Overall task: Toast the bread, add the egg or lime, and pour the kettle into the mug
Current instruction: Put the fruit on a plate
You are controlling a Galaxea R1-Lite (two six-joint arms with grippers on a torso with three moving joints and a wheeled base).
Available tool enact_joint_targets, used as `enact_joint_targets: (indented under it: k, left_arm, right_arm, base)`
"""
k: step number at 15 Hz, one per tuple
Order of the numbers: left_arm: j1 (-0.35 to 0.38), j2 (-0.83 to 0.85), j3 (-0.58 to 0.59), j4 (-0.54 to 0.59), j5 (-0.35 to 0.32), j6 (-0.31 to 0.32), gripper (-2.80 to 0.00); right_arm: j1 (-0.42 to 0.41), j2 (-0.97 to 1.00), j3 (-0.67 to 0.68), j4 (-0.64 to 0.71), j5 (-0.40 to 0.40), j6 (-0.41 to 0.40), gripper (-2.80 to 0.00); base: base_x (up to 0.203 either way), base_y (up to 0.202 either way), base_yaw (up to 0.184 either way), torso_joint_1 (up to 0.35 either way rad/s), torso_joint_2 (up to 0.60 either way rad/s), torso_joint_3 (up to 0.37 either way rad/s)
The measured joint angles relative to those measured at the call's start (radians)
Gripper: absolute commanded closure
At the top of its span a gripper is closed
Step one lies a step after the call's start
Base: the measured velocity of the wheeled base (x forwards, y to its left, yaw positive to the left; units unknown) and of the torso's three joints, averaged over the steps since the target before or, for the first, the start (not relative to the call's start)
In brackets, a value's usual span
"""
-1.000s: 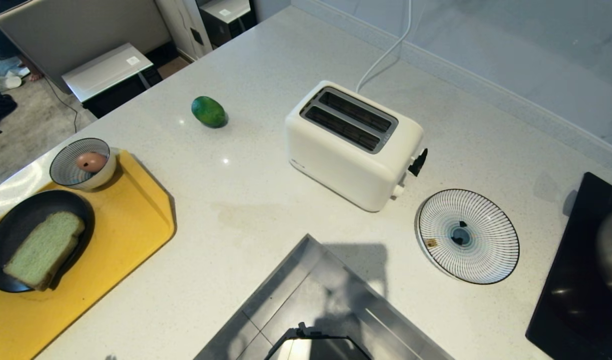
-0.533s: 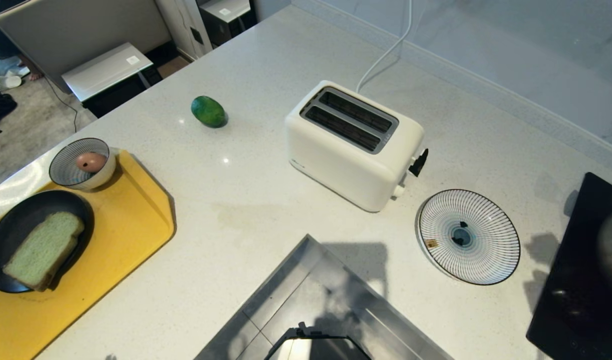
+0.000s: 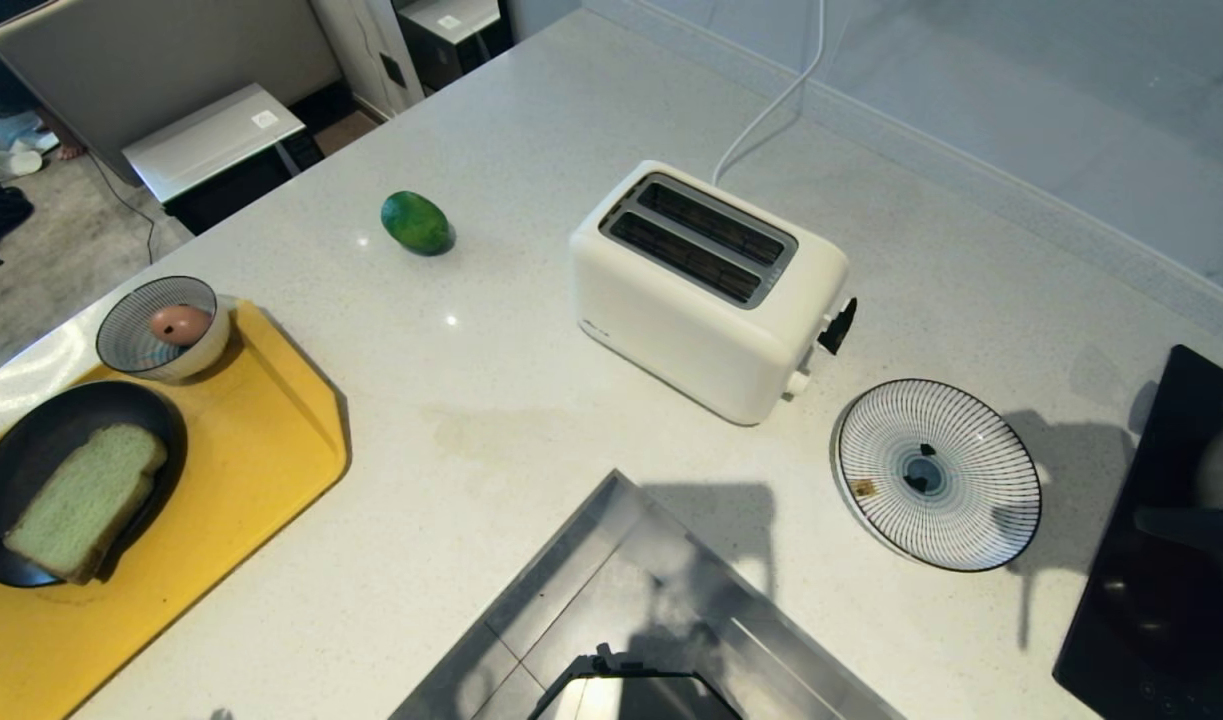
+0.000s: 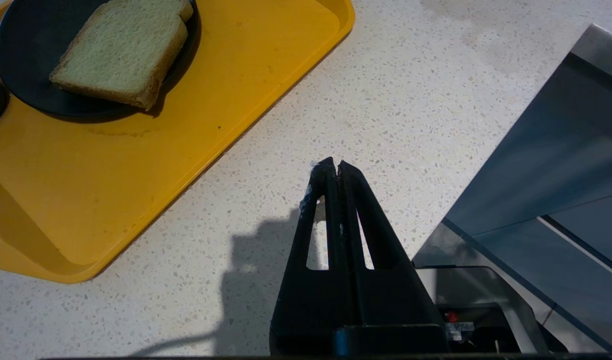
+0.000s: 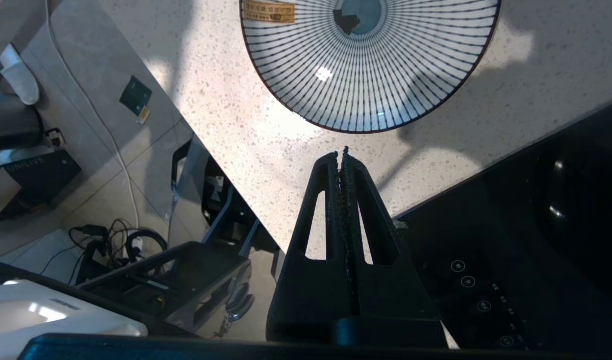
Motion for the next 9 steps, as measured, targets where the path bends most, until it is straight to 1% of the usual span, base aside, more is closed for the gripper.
enact_joint_targets:
  k: [4,7,9]
  left_arm:
    - [0.000,0.000,0.000,0.000,-0.001,0.000,0.00]
    - [0.000,0.000,0.000,0.000,0.000,0.000,0.00]
    - [0.000,0.000,0.000,0.000,0.000,0.000,0.00]
  right_arm:
    - [0.021,0.026,-0.020,-0.016,-0.007,0.001,0.00]
    - [0.071,0.056,-0.044,-0.156,-0.043,0.005,0.00]
    - [0.147,0.079,-0.051,-0.277,-0.099,0.001,0.00]
  base:
    - [0.000,0.000,0.000,0.000,0.00,0.000]
    - [0.000,0.000,0.000,0.000,0.00,0.000]
    - [0.000,0.000,0.000,0.000,0.00,0.000]
